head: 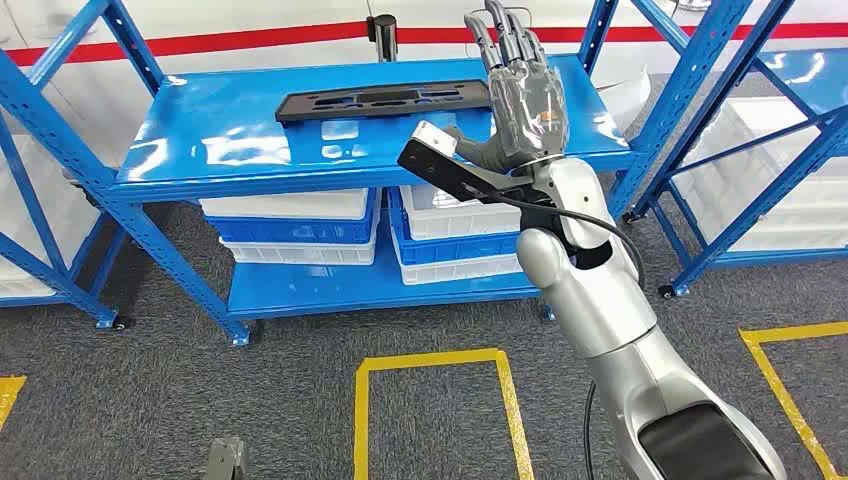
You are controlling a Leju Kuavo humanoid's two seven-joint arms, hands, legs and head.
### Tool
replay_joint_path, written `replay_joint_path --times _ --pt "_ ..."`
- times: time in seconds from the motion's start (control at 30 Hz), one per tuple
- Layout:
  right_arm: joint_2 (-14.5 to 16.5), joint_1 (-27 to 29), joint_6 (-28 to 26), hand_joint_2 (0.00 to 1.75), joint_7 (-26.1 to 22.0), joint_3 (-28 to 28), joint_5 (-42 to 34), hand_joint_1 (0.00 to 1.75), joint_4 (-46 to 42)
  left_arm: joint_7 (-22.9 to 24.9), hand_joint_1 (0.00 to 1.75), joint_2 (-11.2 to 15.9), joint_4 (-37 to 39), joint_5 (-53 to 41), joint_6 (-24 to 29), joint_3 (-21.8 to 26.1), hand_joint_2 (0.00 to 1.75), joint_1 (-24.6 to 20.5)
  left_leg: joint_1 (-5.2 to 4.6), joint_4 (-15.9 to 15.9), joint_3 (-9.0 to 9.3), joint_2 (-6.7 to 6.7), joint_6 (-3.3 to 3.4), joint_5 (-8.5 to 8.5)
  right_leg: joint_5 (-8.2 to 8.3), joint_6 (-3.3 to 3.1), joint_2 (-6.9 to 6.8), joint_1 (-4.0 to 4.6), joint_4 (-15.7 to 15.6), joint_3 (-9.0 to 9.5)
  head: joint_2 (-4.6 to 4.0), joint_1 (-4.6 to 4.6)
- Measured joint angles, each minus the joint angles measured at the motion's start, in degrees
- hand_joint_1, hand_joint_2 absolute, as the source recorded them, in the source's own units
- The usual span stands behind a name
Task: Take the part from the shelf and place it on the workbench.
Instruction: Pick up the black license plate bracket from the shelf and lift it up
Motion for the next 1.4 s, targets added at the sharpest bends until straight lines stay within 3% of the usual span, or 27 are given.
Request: replay_joint_path --times 0.1,0.17,0.2,0.27,0.3,0.33,0.37,0.43,0.47,0.5,0.6,0.67,0.73,0.77,0.83,0.87,0.9,0.97,1.0,1.03,1.1,1.13,1.2,1.23,1.3,1.37,1.4 --pt "-0.31 0.12 -0.05 1.75 -0.01 -0.41 -0.08 0.00 0.03 0.03 0.00 0.00 0.01 0.02 -0.05 0.00 0.00 -0.08 0.35 0.02 0.36 0.13 -0.62 -0.68 -0.67 -0.98 0.26 0.03 0.02 0.41 0.00 -0.05" --pt "-0.38 0.06 -0.15 1.75 -0.05 -0.63 -0.10 0.00 -0.02 0.03 0.00 0.01 0.00 0.03 -0.07 0.00 0.00 -0.26 0.61 3.36 -1.07 0.30 -1.35 -1.89 -1.48 -2.06 0.43 -0.27 -0.09 1.48 0.00 -0.27" --pt "-0.37 0.08 -0.19 1.75 -0.08 -0.66 -0.10 0.00 -0.03 0.02 0.00 0.01 0.02 0.03 -0.08 -0.01 0.00 -0.29 0.73 6.98 -3.19 0.36 -1.73 -2.77 -1.98 -2.50 0.45 -0.31 -0.14 2.08 0.00 -0.38" --pt "-0.37 0.31 -0.22 1.75 -0.11 -0.64 -0.10 0.00 0.05 0.04 0.00 0.00 0.10 0.03 -0.09 -0.01 0.00 -0.18 0.95 15.46 -9.37 0.38 -2.33 -4.28 -3.04 -2.93 0.53 -0.22 -0.16 3.17 0.00 -0.45" --pt "-0.39 0.48 -0.22 1.75 -0.11 -0.64 -0.10 0.00 0.10 0.06 0.00 0.00 0.15 0.03 -0.10 -0.01 0.00 -0.06 1.00 17.82 -11.99 0.38 -2.41 -3.79 -3.62 -2.95 0.62 -0.14 -0.16 3.80 0.00 -0.47" --pt "-0.40 0.61 -0.22 1.75 -0.11 -0.64 -0.10 0.00 0.15 0.07 0.00 0.00 0.19 0.03 -0.10 0.00 0.00 0.04 1.01 17.92 -13.60 0.38 -2.31 -2.01 -4.24 -2.94 0.72 -0.07 -0.17 4.59 0.00 -0.46" --pt "-0.41 0.67 -0.22 1.75 -0.11 -0.64 -0.10 0.00 0.19 0.08 0.00 0.01 0.21 0.03 -0.10 0.00 0.00 0.10 0.93 15.56 -13.98 0.38 -2.00 1.11 -4.91 -2.90 0.80 0.01 -0.20 5.52 0.00 -0.47" --pt "-0.43 0.72 -0.22 1.75 -0.11 -0.64 -0.10 0.00 0.28 0.13 0.00 0.09 0.26 0.03 -0.10 0.00 0.00 0.12 0.53 7.69 -12.50 0.37 -0.82 7.83 -6.28 -2.74 0.83 0.12 -0.54 7.27 0.00 -0.37" --pt "-0.44 0.73 -0.22 1.75 -0.11 -0.64 -0.10 0.00 0.37 0.17 0.00 0.18 0.31 0.03 -0.11 -0.01 0.00 0.10 0.16 4.65 -11.41 0.38 -0.10 9.61 -6.75 -2.58 0.84 0.17 -0.97 7.98 0.00 -0.29" --pt "-0.47 0.75 -0.23 1.75 -0.12 -0.67 -0.10 0.00 0.46 0.25 0.00 0.25 0.36 0.03 -0.15 -0.01 0.00 0.06 -0.22 2.62 -10.42 0.40 0.65 10.00 -7.02 -2.32 0.83 0.12 -1.56 8.48 0.00 -0.37" --pt "-0.64 0.82 -0.33 1.75 -0.14 -0.90 -0.13 0.00 0.51 0.41 0.00 0.30 0.42 0.07 -0.31 0.00 0.00 -0.17 -0.62 -0.93 -7.62 0.48 2.04 8.36 -6.17 -0.79 0.71 0.40 -1.56 9.17 0.00 -0.86" --pt "-0.82 0.73 -0.40 1.75 -0.31 -1.17 -0.18 0.00 0.48 0.43 0.00 0.22 0.40 0.26 -0.38 0.01 0.00 -0.28 -0.34 -2.56 -5.60 0.36 2.29 7.85 -5.09 0.09 0.66 0.60 2.96 6.72 0.00 -0.86" --pt "-1.09 0.89 -0.44 1.75 -0.71 -1.45 -0.34 0.00 0.59 0.43 0.00 0.15 0.40 0.59 -0.40 0.03 0.00 -0.34 -0.14 -3.23 -3.95 0.16 2.36 6.89 -5.87 -0.36 0.64 0.58 10.22 1.51 0.00 -0.85" --pt "-1.23 1.10 -0.45 1.75 -0.90 -1.56 -0.47 0.00 0.71 0.39 0.00 0.15 0.42 0.78 -0.38 0.04 0.00 -0.32 -0.06 -3.25 -3.23 0.07 2.30 6.20 -7.36 -0.84 0.64 0.53 13.00 -1.14 0.00 -0.80" --pt "-1.53 1.50 -0.46 1.75 -1.13 -1.68 -0.74 0.00 1.06 0.15 0.00 0.11 0.45 1.05 -0.37 0.05 0.00 -0.11 0.13 -3.26 -1.33 -0.19 1.92 4.56 -10.41 -1.53 0.63 0.40 14.28 -4.72 0.00 -0.72" --pt "-1.64 1.58 -0.46 1.75 -1.22 -1.71 -0.85 0.00 1.27 -0.03 0.00 0.09 0.48 1.16 -0.36 0.05 0.00 0.00 0.26 -3.25 -0.17 -0.29 1.64 3.65 -10.50 -1.09 0.58 0.22 12.49 -5.34 0.00 -0.69" --pt "-1.77 1.64 -0.46 1.75 -1.31 -1.74 -0.92 0.00 1.49 -0.19 0.00 0.07 0.50 1.25 -0.37 0.05 0.00 0.07 0.38 -3.23 1.07 -0.36 1.30 2.67 -9.01 -0.08 0.42 -0.06 9.42 -5.34 0.00 -0.64" --pt "-2.04 1.90 -0.54 1.75 -1.51 -1.72 -0.98 0.00 2.18 -0.39 0.00 0.12 0.58 1.34 -0.40 0.08 0.00 0.15 0.32 -3.02 2.93 -0.38 0.56 0.36 -1.68 2.37 -0.68 -0.67 2.20 -4.50 0.00 -0.43" --pt "-2.08 2.09 -0.59 1.75 -1.61 -1.70 -0.99 0.00 2.46 -0.48 0.00 0.15 0.60 1.40 -0.42 0.09 0.00 0.14 0.18 -2.91 3.65 -0.32 0.22 -0.89 1.33 2.59 -1.17 -0.71 0.04 -3.88 0.00 -0.47" --pt "-2.10 2.21 -0.66 1.75 -1.68 -1.72 -1.02 0.00 2.68 -0.57 0.00 0.17 0.58 1.45 -0.43 0.11 0.00 0.10 0.12 -2.69 4.36 -0.23 -0.12 -1.80 3.15 2.05 -1.47 -0.72 -0.96 -3.41 0.00 -0.54" --pt "-1.89 1.95 -0.75 1.75 -1.80 -1.78 -1.03 0.00 2.68 -0.78 0.00 0.20 0.49 1.55 -0.43 0.13 0.00 -0.14 0.41 -1.00 4.99 0.09 -0.64 -2.24 2.49 -0.30 -1.00 -0.46 -0.60 -2.34 0.00 -0.85" --pt "-1.80 1.69 -0.79 1.75 -1.86 -1.82 -1.04 0.00 2.67 -0.88 0.00 0.21 0.46 1.57 -0.43 0.14 0.00 -0.24 0.69 1.25 4.29 0.23 -0.90 -1.67 1.95 -1.27 -0.71 -0.45 -0.49 -1.81 0.00 -0.87" --pt "-1.53 1.25 -0.86 1.75 -2.00 -1.81 -1.04 0.00 2.70 -1.01 0.00 0.23 0.45 1.58 -0.43 0.14 0.00 -0.33 1.02 8.24 0.07 0.40 -1.43 -1.16 0.82 -2.72 -0.24 -0.24 -0.41 -0.32 0.00 -0.89" --pt "-1.43 1.20 -0.88 1.75 -2.02 -1.79 -1.04 0.00 2.76 -1.09 0.00 0.21 0.45 1.58 -0.45 0.13 0.00 -0.29 1.07 11.77 -2.75 0.40 -1.69 -1.83 0.15 -3.06 -0.13 -0.14 -0.42 0.46 0.00 -0.89" --pt "-1.27 1.16 -0.90 1.75 -2.06 -1.75 -1.04 0.00 2.96 -1.23 0.00 0.17 0.46 1.58 -0.47 0.12 0.00 -0.11 1.09 16.02 -8.14 0.40 -2.02 -5.25 -1.32 -3.28 0.11 0.00 -0.42 2.18 0.00 -0.90" --pt "-1.23 1.16 -0.89 1.75 -2.15 -1.72 -1.13 0.00 3.16 -1.40 0.00 0.16 0.47 1.67 -0.44 0.14 0.00 0.06 1.02 14.90 -11.27 0.39 -1.73 -7.31 -2.75 -3.23 0.24 0.20 -0.42 4.27 0.00 -0.91" --pt "-1.18 1.12 -0.89 1.75 -2.26 -1.71 -1.22 0.00 3.22 -1.48 0.00 0.17 0.47 1.72 -0.35 0.15 0.00 0.11 0.91 12.38 -11.79 0.38 -1.25 -5.98 -3.44 -3.16 0.29 0.36 -0.44 5.34 0.00 -0.92"
